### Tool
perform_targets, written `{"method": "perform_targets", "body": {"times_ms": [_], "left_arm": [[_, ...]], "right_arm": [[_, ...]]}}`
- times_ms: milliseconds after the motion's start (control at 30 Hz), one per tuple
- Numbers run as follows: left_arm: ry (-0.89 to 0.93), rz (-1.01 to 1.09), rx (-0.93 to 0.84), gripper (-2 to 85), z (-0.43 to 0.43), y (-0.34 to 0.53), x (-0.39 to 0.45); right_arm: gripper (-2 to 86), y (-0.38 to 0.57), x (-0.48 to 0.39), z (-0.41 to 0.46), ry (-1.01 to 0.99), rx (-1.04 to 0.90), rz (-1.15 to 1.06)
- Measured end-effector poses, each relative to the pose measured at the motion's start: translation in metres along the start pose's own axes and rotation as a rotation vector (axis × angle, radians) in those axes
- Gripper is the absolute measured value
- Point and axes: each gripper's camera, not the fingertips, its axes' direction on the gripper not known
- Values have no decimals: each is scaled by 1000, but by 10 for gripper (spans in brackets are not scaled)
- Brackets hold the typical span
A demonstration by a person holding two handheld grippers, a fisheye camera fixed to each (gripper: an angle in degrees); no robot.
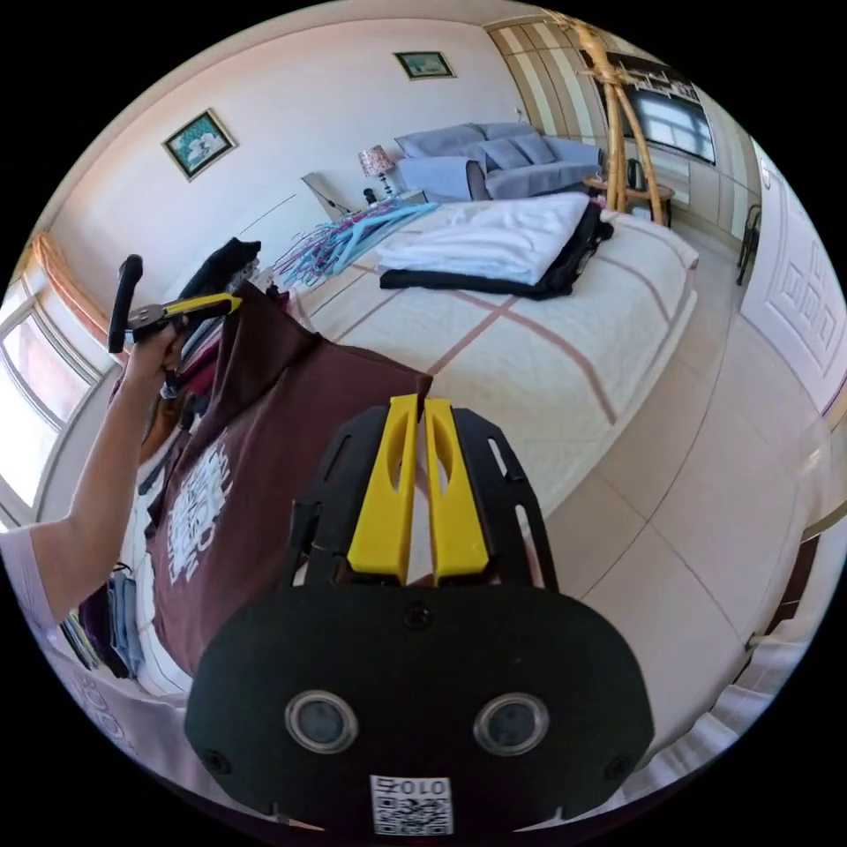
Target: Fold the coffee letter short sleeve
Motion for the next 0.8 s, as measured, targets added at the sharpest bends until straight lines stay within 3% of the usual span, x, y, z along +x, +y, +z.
{"method": "perform_targets", "body": {"times_ms": [333, 667, 800], "left_arm": [[-250, 107, -105, -2, 74, -51, 46], [-35, -19, -200, -1, 182, -44, 40], [21, -106, -197, 0, 184, -40, 32]], "right_arm": [[30, 26, 50, 3, -14, -86, 30], [19, 37, 65, 15, -53, -79, -3], [20, 41, 74, 29, -73, -104, 15]]}}
